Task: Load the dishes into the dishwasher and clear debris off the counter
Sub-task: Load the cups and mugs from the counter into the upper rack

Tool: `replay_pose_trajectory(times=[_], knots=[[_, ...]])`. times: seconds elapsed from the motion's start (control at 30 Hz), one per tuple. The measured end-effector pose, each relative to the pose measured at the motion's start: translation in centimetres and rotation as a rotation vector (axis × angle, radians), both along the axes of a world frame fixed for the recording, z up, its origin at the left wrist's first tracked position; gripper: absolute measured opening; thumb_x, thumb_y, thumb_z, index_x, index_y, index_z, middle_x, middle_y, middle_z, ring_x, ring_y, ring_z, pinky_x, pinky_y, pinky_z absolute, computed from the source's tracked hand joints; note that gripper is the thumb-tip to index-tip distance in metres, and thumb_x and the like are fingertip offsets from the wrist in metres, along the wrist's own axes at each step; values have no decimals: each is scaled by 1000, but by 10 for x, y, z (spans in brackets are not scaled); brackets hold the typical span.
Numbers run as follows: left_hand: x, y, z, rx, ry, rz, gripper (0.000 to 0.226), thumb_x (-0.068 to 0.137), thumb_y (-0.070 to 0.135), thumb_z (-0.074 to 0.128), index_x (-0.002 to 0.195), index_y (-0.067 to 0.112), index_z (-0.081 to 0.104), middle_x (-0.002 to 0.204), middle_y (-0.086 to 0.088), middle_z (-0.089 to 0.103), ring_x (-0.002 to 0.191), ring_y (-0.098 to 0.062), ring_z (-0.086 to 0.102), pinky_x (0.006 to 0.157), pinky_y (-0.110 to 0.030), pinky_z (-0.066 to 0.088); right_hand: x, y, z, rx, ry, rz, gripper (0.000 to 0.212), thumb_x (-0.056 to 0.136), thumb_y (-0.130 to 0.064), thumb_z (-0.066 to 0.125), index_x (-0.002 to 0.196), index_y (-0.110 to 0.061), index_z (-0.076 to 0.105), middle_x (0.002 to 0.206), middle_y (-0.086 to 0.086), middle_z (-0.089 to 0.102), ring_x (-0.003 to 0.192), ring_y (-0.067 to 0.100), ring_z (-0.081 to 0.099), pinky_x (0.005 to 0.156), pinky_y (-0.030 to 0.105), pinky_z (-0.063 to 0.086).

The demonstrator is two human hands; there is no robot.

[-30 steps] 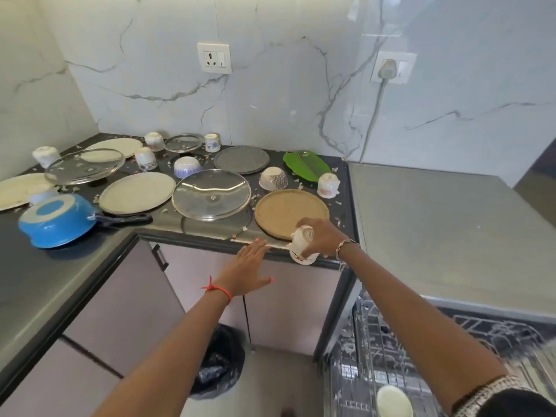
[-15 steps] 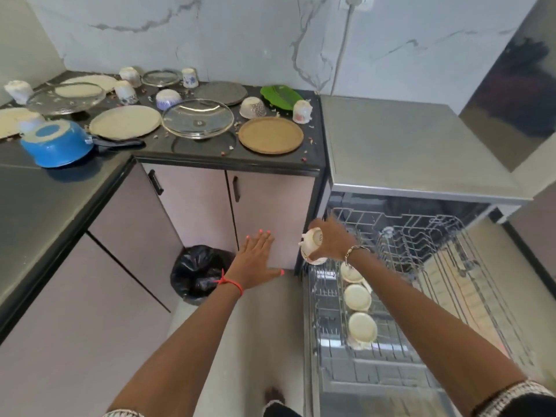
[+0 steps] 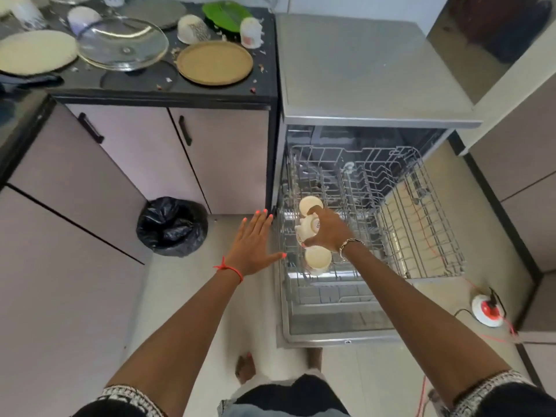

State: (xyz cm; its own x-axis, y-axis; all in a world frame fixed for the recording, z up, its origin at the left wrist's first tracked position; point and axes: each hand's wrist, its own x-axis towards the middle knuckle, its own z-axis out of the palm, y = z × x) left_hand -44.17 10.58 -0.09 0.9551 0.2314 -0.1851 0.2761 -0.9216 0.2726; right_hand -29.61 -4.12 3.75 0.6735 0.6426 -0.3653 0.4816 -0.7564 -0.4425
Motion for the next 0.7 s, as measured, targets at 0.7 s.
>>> replay_pose_trajectory(times=[0.7], knots=[[84, -99, -100, -156, 180, 149, 95, 77, 64, 23, 147, 2, 11, 156, -14, 8, 143, -23, 2, 114, -41, 1, 88, -115, -162, -74, 191, -250, 83, 64, -26, 82, 131, -10, 36, 129, 23, 39, 120, 39, 37, 92, 45, 42]])
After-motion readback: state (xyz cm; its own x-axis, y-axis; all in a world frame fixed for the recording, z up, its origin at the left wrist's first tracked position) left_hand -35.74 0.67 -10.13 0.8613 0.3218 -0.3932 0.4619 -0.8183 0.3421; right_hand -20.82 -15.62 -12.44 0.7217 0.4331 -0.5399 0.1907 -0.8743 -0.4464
